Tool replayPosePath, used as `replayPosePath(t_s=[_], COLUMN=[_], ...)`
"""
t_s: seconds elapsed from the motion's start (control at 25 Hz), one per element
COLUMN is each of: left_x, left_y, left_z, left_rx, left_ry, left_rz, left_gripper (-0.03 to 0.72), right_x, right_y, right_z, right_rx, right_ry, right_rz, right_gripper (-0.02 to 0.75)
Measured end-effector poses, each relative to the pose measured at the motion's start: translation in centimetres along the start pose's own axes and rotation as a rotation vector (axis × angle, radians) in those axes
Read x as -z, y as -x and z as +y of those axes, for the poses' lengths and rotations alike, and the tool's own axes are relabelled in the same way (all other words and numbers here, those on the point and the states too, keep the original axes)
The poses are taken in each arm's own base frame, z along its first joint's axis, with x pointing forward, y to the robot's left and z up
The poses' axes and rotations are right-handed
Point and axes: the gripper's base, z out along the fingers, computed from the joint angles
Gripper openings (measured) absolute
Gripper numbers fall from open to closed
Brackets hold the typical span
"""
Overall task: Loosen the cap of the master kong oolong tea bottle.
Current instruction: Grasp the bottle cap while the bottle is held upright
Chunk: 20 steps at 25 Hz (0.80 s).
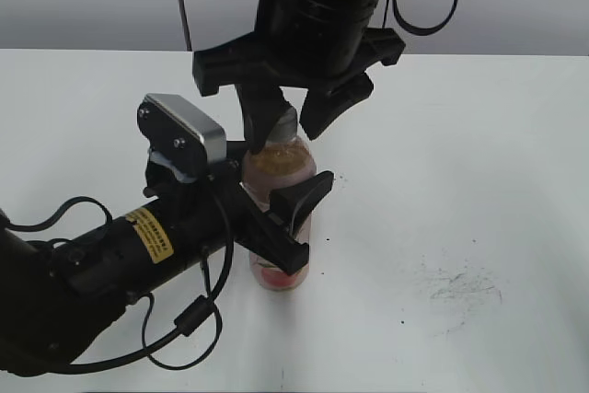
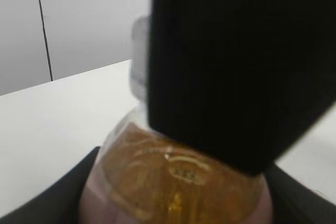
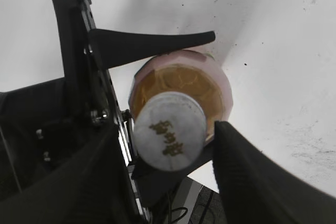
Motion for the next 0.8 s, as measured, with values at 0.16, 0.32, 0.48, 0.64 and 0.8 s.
replayPosePath(t_s=[0.16, 0.32, 0.48, 0.64, 0.8], left_x=[0.0, 0.0, 0.0, 0.0, 0.0], left_y=[0.0, 0.0, 0.0, 0.0, 0.0], left_z=[0.0, 0.0, 0.0, 0.0, 0.0], left_rx=[0.0, 0.0, 0.0, 0.0, 0.0], left_ry=[0.0, 0.0, 0.0, -0.001, -0.001], left_rz=[0.0, 0.0, 0.0, 0.0, 0.0], left_gripper=[0.447, 0.447, 0.447, 0.447, 0.447], right_x=[-0.1, 0.3, 1.3, 1.4, 1.4], right_y=[0.0, 0.2, 0.8, 0.8, 0.8], right_z=[0.0, 0.1, 0.3, 0.4, 0.3], right_rx=[-0.022, -0.04, -0.08, -0.113, -0.12], right_ry=[-0.001, 0.003, 0.015, 0.025, 0.028], right_rz=[0.003, -0.01, -0.051, -0.05, -0.05], right_gripper=[0.427, 0.427, 0.427, 0.427, 0.427])
